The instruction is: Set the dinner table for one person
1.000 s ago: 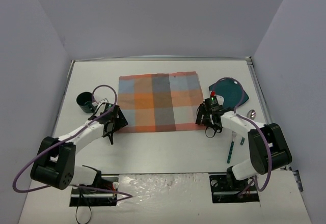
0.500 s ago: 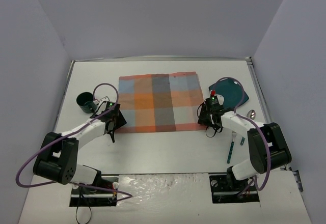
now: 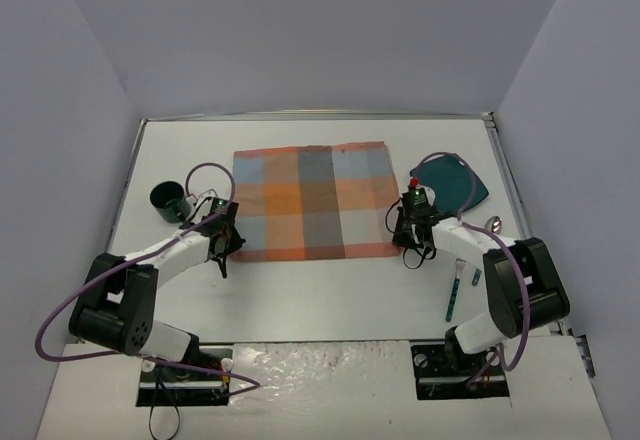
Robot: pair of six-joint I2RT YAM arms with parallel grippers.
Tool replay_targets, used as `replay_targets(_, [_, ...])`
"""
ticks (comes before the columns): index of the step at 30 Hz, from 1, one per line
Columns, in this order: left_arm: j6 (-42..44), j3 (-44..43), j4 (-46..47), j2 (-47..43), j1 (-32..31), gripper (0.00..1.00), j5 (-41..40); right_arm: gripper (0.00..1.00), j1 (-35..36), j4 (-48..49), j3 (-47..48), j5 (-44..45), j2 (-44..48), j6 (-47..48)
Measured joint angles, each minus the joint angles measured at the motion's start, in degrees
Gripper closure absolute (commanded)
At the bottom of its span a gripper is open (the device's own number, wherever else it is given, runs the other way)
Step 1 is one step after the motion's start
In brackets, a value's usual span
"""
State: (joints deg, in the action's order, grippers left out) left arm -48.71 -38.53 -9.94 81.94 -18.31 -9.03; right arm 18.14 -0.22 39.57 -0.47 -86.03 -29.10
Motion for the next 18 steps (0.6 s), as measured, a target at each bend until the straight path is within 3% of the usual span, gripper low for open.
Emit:
replay_targets(7, [1.9, -3.4, -8.3, -4.3, 0.0, 1.0, 2.5, 1.0, 0.4, -6.9, 4.0, 0.8, 3.0, 1.3])
replay_targets(11, [5.6, -14.9, -14.9, -9.9, 0.0, 1.0, 2.5, 1.0, 0.7, -13.0, 13.5, 3.6, 8.5, 3.3])
replay_targets(18, [12.4, -34.3, -15.3, -19.1, 0.0, 1.0, 1.2, 1.0, 0.6, -14.1, 31.3, 7.0, 16.6, 7.0])
